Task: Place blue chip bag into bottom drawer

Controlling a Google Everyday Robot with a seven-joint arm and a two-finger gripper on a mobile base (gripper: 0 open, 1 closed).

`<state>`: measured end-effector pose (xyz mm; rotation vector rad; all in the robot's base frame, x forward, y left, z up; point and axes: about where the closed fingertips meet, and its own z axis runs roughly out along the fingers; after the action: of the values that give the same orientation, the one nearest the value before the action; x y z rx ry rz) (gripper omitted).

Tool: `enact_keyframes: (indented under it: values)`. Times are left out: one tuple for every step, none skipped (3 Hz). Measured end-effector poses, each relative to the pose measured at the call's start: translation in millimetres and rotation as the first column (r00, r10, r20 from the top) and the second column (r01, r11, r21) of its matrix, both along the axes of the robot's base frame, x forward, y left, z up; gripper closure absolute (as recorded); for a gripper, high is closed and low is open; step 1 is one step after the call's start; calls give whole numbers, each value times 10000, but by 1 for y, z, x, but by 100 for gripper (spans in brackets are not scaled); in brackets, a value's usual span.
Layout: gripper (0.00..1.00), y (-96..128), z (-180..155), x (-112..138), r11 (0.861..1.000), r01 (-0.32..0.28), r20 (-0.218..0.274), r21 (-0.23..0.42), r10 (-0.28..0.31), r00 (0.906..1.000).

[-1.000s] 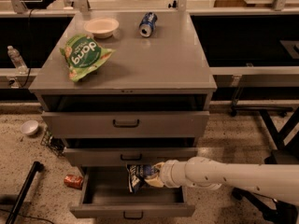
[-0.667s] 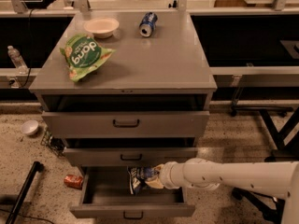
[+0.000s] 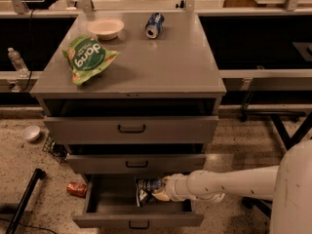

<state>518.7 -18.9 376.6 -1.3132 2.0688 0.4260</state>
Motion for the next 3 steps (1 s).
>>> enact_keyframes:
  values:
    - [100,5,-27,0,9998,-58,-208,164,62,9998]
    - [100,8,-54,4,9994,-109,-343,329,120,9993]
    - [100,5,-77,4,9993,36,-388,361,-22,9992]
